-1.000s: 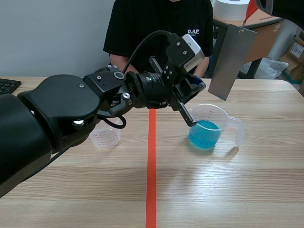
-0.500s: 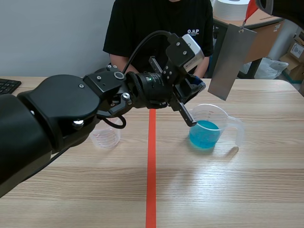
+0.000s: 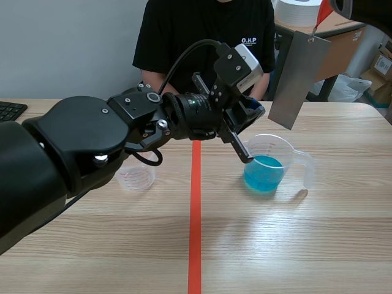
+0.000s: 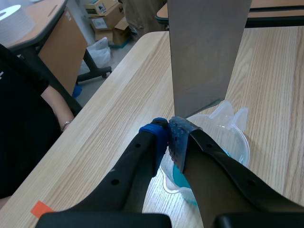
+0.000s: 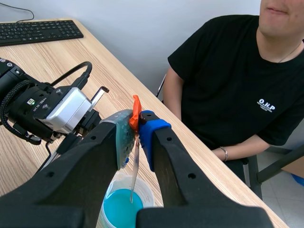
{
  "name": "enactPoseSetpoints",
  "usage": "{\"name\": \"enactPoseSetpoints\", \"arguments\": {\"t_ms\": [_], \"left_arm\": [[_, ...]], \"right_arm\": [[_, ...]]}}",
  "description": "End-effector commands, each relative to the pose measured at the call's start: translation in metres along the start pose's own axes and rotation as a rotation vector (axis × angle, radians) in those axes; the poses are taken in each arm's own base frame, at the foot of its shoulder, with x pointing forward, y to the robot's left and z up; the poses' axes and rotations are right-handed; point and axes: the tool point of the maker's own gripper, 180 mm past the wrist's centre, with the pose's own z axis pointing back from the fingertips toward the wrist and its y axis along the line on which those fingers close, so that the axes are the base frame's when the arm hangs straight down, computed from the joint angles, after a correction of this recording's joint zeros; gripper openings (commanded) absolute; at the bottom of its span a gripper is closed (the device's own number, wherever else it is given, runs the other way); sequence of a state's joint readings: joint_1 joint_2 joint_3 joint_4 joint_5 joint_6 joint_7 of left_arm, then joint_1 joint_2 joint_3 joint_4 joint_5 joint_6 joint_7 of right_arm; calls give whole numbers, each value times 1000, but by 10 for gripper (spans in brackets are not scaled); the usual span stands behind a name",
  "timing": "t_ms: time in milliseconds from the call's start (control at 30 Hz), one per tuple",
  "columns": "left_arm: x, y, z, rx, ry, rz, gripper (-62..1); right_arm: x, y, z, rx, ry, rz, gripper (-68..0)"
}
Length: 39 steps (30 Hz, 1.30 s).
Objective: Do the redox reaction experiment.
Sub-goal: 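Raise the plate and point at it, then lower the plate into the blue solution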
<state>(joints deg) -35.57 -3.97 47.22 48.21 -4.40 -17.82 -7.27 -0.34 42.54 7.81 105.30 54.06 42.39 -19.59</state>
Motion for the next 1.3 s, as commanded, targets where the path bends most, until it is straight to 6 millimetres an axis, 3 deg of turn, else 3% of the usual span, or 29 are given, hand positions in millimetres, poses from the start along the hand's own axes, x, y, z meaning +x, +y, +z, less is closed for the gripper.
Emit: {"name": "enactPoseSetpoints", "arguments": {"t_ms": [0,167,367,567,733,1033,1267], "left_arm": [[14,7,-2,10,-38,-13,-562],[1,18,10,27,-7,-23,-562],[-7,36,52,62,-5,-4,-562],[-14,36,116,83,14,-6,-562],[-31,31,178,112,91,20,-562],[-92,16,280,258,337,122,-562],[-132,-22,337,344,497,247,-562]], "right_arm": [[16,-2,2,1,-43,31,-658],[16,-2,2,1,-39,31,-658],[15,-2,2,1,-35,31,-658],[15,-2,2,2,-34,30,-658],[14,-2,2,2,-34,30,-658],[5,2,-2,20,-23,0,-658],[-13,2,-6,26,-8,-47,-658]]}}
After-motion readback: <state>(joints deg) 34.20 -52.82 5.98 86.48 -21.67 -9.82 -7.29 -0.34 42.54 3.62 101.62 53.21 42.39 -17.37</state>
